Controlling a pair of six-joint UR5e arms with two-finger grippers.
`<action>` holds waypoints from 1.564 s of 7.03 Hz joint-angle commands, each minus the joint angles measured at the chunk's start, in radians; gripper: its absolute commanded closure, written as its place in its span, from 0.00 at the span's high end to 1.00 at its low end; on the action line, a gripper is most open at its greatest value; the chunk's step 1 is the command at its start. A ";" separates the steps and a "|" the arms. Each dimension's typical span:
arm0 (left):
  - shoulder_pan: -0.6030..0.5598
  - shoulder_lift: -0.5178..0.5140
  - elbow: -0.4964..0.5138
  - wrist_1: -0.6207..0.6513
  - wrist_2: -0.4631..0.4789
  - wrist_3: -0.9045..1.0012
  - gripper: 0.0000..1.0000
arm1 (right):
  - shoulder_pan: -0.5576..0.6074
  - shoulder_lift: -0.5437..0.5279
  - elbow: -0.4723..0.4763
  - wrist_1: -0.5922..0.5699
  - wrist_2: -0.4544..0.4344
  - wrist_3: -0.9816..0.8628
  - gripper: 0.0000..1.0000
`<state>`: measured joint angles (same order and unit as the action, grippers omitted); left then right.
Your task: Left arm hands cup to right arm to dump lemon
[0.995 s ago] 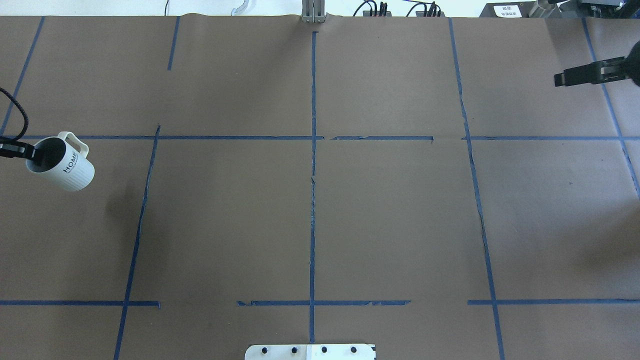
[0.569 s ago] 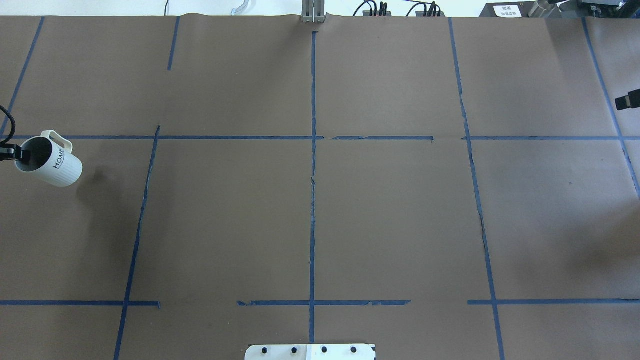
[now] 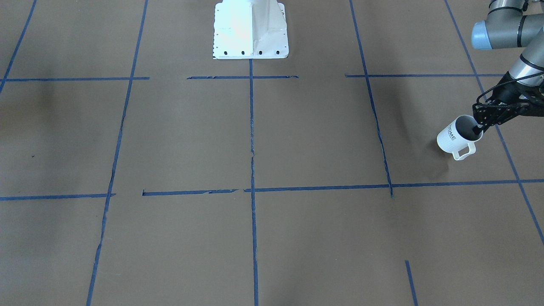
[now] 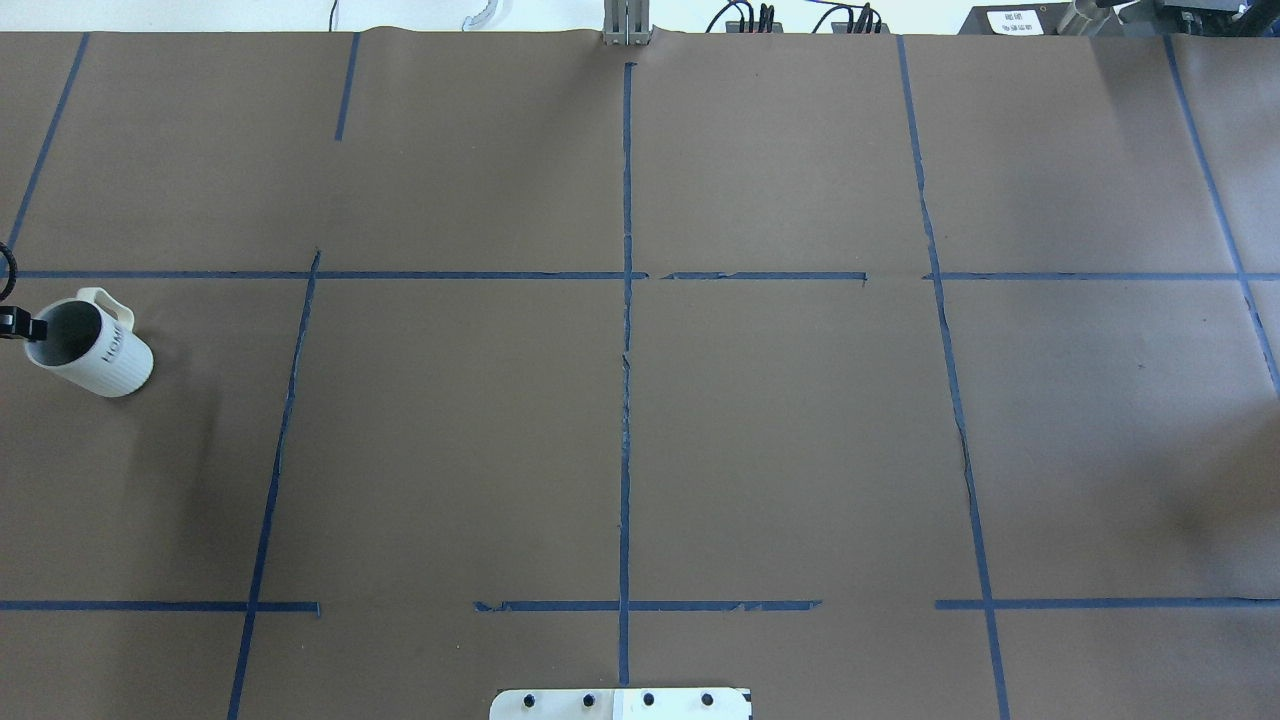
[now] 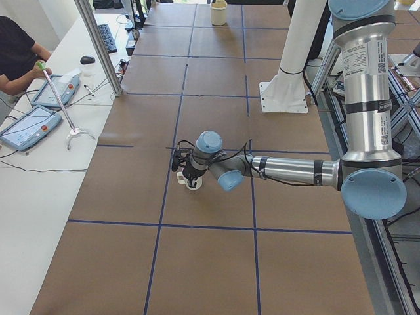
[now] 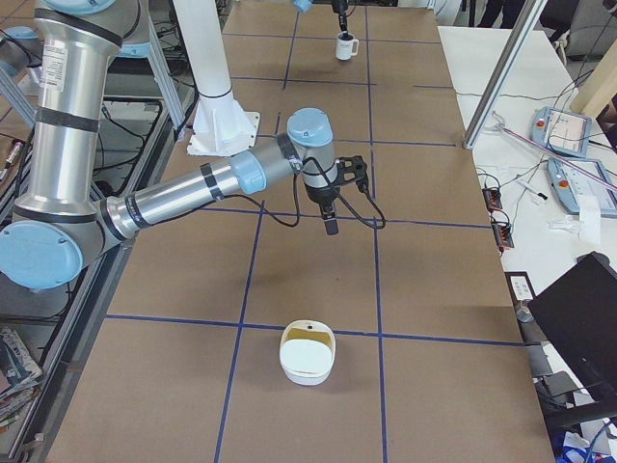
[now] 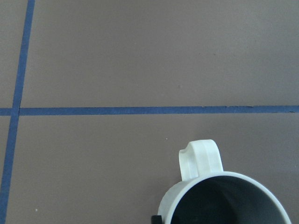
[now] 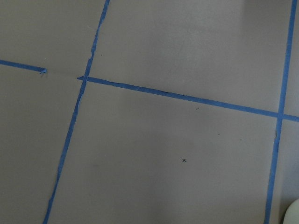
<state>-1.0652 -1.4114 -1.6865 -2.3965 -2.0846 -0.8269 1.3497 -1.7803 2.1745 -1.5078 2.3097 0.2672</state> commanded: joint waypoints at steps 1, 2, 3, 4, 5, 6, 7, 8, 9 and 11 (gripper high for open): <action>-0.002 0.015 -0.015 -0.006 -0.002 0.002 1.00 | 0.009 -0.042 0.016 -0.009 0.004 -0.031 1.00; -0.004 0.012 -0.045 0.002 -0.021 0.003 1.00 | 0.014 -0.065 0.016 -0.011 0.017 -0.033 1.00; -0.040 0.009 -0.071 0.031 -0.132 0.003 1.00 | 0.041 -0.097 0.013 -0.012 0.074 -0.075 1.00; -0.135 -0.024 -0.088 0.119 -0.231 0.023 1.00 | 0.081 -0.134 0.013 -0.021 0.094 -0.150 1.00; -0.189 -0.041 -0.125 0.220 -0.264 0.132 1.00 | 0.124 -0.139 0.014 -0.085 0.094 -0.205 1.00; -0.253 -0.043 -0.190 0.393 -0.275 0.317 1.00 | 0.187 -0.137 0.004 -0.162 0.094 -0.352 1.00; -0.321 -0.053 -0.253 0.587 -0.275 0.512 1.00 | 0.257 -0.125 0.008 -0.274 0.094 -0.444 1.00; -0.381 -0.076 -0.283 0.741 -0.276 0.695 1.00 | 0.287 -0.104 0.014 -0.332 0.094 -0.451 1.00; -0.403 -0.060 -0.288 0.807 -0.284 0.783 1.00 | 0.316 -0.140 0.022 -0.339 0.094 -0.451 1.00; -0.412 -0.063 -0.321 0.907 -0.379 0.799 1.00 | 0.321 -0.160 0.034 -0.339 0.088 -0.453 1.00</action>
<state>-1.4684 -1.4748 -1.9840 -1.5546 -2.4228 -0.0562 1.6640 -1.9320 2.2040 -1.8427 2.4017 -0.1826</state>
